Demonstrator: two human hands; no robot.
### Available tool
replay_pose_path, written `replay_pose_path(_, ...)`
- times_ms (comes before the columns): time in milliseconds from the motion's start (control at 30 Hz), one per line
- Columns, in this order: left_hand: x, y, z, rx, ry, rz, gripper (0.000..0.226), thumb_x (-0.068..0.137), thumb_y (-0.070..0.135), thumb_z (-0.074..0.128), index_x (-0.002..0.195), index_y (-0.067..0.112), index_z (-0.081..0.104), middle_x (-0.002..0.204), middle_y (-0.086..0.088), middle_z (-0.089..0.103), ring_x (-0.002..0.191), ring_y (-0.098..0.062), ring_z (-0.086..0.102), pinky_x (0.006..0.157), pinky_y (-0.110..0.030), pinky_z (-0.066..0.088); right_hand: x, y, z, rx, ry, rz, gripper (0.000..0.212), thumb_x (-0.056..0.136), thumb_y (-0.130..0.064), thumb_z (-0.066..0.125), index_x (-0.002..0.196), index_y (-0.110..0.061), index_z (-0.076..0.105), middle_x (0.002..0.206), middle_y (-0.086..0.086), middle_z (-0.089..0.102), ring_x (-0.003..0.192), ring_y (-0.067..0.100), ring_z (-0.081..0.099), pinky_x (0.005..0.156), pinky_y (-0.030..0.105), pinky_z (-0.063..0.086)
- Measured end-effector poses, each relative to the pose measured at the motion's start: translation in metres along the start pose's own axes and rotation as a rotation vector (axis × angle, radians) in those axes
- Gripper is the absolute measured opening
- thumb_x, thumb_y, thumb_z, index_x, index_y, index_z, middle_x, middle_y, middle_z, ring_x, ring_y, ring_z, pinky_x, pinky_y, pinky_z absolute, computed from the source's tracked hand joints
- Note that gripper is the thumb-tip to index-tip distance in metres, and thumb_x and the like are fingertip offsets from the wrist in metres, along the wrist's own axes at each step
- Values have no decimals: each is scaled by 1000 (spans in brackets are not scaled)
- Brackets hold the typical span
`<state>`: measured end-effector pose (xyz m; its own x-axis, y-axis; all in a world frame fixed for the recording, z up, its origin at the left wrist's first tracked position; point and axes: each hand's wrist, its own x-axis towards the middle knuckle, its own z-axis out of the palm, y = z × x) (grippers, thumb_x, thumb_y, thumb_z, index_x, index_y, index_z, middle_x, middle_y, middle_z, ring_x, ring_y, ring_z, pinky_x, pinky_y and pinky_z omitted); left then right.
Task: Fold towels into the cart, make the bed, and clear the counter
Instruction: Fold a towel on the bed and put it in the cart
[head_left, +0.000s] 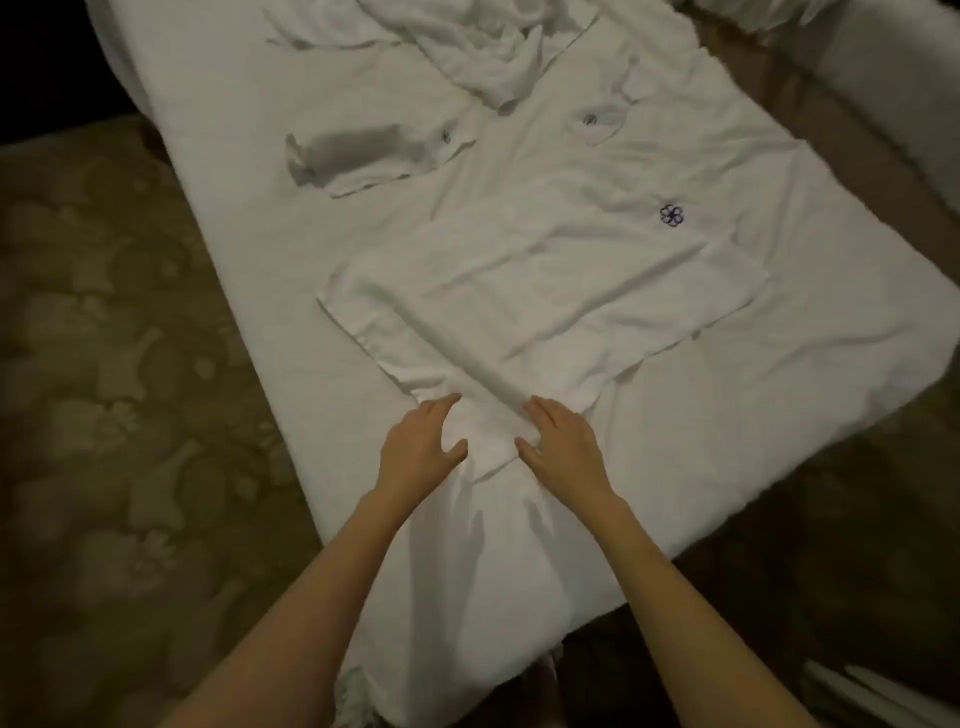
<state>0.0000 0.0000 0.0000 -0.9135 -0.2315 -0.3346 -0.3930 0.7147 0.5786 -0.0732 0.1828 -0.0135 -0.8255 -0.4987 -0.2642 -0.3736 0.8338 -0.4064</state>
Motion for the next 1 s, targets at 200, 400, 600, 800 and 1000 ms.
replay_pose_path(200,28,-2,58,-188,78,-313,63,85,25,62,142,26,36,138,-10,38,115,-31,50,89,-37,44,40,49,16,-56,-76,-101,56,91,-44,39,138,-15,47,145,6,43,135,25,38,108,49,30)
replay_pose_path(400,37,10,78,-433,372,-541,51,87,6,59,135,20,47,120,-13,35,91,-29,53,87,-28,42,57,71,22,22,-93,-117,60,87,-45,49,141,-20,43,148,5,39,137,24,35,106,54,31)
replay_pose_path(600,28,7,62,-779,420,-525,36,84,4,64,119,12,59,99,-4,59,80,-15,59,75,-22,50,47,50,22,-33,-124,-191,67,75,-64,58,136,-38,47,158,3,17,146,28,9,112,59,10)
replay_pose_path(800,12,8,35,-942,415,-503,33,84,8,68,115,11,59,87,0,53,77,-15,59,77,-29,55,5,-17,27,265,6,-202,73,64,-69,57,119,-22,64,132,-1,56,126,17,44,112,50,23)
replay_pose_path(1000,-8,-4,13,-1062,317,-461,25,91,6,58,117,5,59,85,-8,57,76,-15,63,71,-19,56,-25,-48,25,481,72,-91,24,87,-20,67,110,-15,69,102,-8,70,89,1,61,80,13,45)
